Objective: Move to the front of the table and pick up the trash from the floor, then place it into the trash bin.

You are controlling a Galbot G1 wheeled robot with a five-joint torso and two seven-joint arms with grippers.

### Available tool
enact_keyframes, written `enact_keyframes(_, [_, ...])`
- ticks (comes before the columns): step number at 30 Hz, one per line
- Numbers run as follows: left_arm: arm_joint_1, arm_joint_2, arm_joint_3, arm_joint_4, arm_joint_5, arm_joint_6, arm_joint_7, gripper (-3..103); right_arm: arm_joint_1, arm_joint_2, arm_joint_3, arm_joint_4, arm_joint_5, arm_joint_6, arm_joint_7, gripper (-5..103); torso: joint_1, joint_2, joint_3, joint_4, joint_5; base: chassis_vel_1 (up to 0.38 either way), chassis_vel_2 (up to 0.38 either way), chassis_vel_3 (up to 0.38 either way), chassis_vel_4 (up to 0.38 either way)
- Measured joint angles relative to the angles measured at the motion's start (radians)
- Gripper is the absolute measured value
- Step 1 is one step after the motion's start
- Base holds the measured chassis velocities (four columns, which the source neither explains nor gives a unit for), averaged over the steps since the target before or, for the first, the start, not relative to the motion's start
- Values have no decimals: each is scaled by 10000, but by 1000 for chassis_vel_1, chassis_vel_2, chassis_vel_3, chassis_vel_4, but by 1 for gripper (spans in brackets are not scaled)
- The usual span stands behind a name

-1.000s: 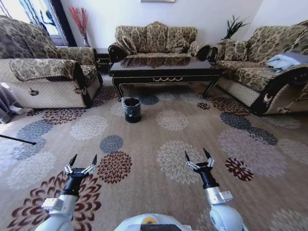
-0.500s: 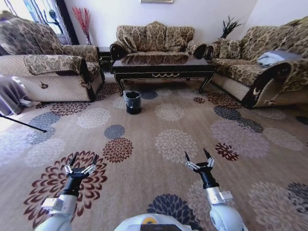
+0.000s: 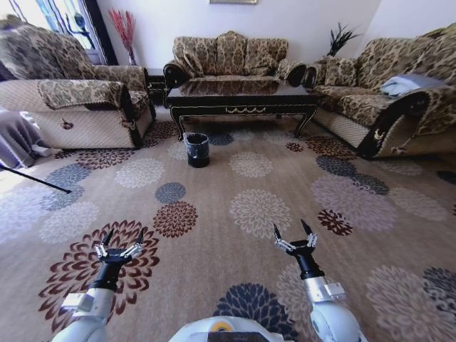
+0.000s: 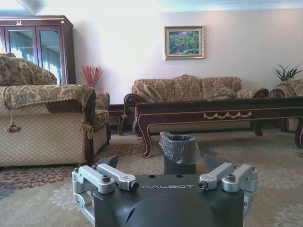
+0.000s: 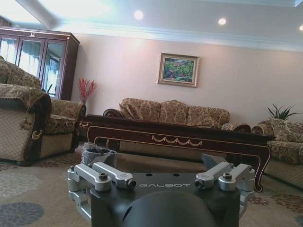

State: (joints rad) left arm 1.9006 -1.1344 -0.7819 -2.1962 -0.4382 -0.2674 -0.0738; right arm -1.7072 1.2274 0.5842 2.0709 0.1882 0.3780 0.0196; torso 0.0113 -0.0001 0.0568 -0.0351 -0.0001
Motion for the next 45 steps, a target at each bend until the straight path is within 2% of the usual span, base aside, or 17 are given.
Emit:
enact_keyframes(11, [1, 0, 0, 0, 0, 0, 0, 100, 1, 0, 0, 0, 0, 0, 0, 100, 1, 6, 6, 1, 1, 0, 0, 0, 0])
enact_keyframes(14, [0, 0, 0, 0, 0, 0, 1, 100, 1, 0, 0, 0, 0, 0, 0, 100, 6, 80, 75, 1, 1, 0, 0, 0, 0])
enact_keyframes(20, [0, 0, 0, 0, 0, 0, 0, 100, 0, 0, 0, 0, 0, 0, 0, 100, 9, 366, 353, 1, 1, 0, 0, 0, 0])
enact_keyframes(25, [1, 0, 0, 0, 0, 0, 0, 100, 1, 0, 0, 0, 0, 0, 0, 100, 22, 499, 472, 0, 1, 0, 0, 0, 0])
enact_keyframes(29, [0, 0, 0, 0, 0, 0, 0, 100, 1, 0, 0, 0, 0, 0, 0, 100, 46, 752, 704, 0, 1, 0, 0, 0, 0])
enact_keyframes(45, [0, 0, 0, 0, 0, 0, 0, 100, 1, 0, 0, 0, 0, 0, 0, 100, 142, 1374, 1231, 0, 1, 0, 0, 0, 0])
